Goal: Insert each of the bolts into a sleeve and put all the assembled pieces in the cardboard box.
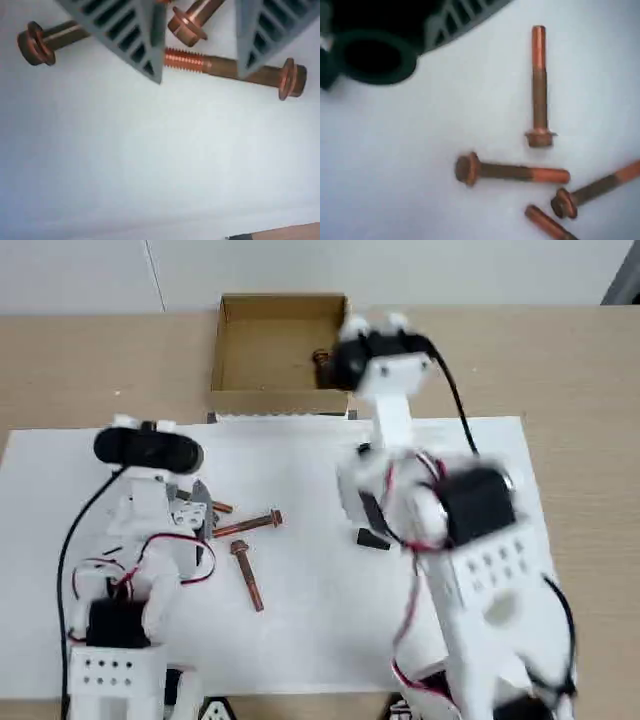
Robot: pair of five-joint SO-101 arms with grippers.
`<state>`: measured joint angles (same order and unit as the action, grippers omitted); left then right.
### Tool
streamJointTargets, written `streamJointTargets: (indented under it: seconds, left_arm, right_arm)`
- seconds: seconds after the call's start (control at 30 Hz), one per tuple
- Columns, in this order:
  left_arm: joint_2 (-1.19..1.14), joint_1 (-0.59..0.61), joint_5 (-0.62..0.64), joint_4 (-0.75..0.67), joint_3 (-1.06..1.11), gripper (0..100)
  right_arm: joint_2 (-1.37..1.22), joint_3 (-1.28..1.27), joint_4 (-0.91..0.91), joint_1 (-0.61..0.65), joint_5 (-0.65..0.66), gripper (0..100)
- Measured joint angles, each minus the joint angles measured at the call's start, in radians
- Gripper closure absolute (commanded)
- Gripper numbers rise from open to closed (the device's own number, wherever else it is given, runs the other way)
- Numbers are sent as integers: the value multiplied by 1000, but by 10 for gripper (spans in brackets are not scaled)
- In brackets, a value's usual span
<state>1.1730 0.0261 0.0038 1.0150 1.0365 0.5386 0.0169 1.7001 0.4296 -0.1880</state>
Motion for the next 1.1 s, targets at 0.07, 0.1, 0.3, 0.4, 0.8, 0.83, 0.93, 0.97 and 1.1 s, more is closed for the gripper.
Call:
streamJointTargets:
  seconds: [0.07,0.1,0.3,0.4,0.8,0.83,0.93,0.97,1.1]
  left_arm:
    - [-61,0,0,35,-68,903]
    - [-94,0,0,44,-97,903]
    - [-288,-69,-54,75,-224,903]
    - [-377,-114,-75,94,-259,903]
    - [-617,-209,-330,117,-282,957]
    - [-640,-210,-350,117,-282,957]
    - [-710,-212,-404,117,-301,954]
    - [-736,-212,-420,117,-318,953]
    - [-829,-218,-476,117,-385,951]
  right_arm:
    - [91,-110,-14,-51,-3,995]
    - [135,-169,-25,-77,-3,995]
    - [390,-485,-121,-192,-3,995]
    - [506,-626,-163,-242,-3,995]
    - [872,-964,-256,-325,26,995]
    - [890,-974,-261,-325,38,995]
    - [928,-982,-264,-325,61,995]
    - [930,-982,-264,-325,69,995]
    - [931,-984,-265,-325,78,995]
